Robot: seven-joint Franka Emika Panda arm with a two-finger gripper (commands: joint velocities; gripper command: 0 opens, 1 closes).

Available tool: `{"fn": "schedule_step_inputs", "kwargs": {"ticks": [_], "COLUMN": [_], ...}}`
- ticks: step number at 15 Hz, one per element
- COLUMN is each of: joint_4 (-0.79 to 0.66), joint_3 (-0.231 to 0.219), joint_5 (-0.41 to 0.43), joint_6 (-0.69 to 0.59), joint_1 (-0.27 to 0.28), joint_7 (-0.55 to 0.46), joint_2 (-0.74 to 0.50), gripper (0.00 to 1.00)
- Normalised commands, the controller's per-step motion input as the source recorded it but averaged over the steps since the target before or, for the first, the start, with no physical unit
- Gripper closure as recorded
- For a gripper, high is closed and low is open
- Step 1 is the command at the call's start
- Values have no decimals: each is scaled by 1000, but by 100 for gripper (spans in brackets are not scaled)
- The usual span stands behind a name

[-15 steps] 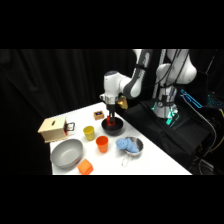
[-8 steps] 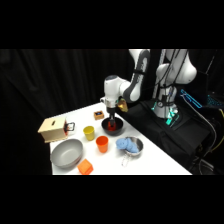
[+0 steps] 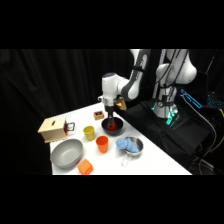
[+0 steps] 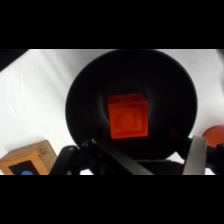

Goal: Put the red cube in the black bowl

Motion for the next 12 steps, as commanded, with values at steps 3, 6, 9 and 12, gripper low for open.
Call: {"fn": "schedule_step_inputs", "kwargs": {"ticks": [3, 6, 9, 12], "joint_4": [135, 153, 141, 114], "joint_3": [-95, -34, 20, 48], "joint_5": [-143, -136, -76, -16], "joint_6": [-496, -479, -411, -324], "joint_1": [95, 45, 0, -25], "joint_7": [-5, 13, -17, -62], "joint_2": [-324, -289, -241, -205], "gripper": [0, 0, 0, 0]}}
